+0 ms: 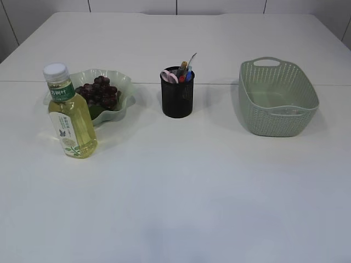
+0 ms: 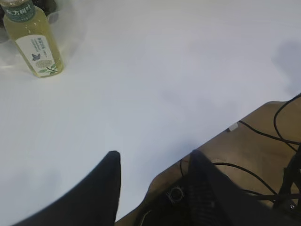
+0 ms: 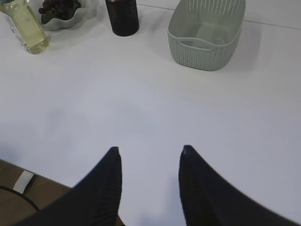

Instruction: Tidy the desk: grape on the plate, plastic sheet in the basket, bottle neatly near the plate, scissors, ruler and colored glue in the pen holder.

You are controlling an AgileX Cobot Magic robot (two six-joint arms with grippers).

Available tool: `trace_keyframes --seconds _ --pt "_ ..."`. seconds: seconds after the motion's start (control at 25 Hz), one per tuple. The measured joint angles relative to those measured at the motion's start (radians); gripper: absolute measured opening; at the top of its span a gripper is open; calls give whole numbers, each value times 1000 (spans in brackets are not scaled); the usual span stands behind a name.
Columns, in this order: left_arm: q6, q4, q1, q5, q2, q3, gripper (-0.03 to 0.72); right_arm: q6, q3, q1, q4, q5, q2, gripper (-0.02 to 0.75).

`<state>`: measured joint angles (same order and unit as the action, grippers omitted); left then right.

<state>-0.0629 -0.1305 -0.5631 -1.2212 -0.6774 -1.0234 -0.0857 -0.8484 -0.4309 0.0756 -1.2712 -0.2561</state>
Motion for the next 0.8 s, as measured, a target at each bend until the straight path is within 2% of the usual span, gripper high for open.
trace_keyframes --seconds 0.2,0.48,0.8 --pt "34 41 0 60 237 162 300 63 94 0 -10 -1 104 333" --pt "63 50 0 73 635 365 290 114 208 0 -12 -2 273 332" --pt "53 83 0 33 667 457 290 137 313 -1 -3 50 277 332"
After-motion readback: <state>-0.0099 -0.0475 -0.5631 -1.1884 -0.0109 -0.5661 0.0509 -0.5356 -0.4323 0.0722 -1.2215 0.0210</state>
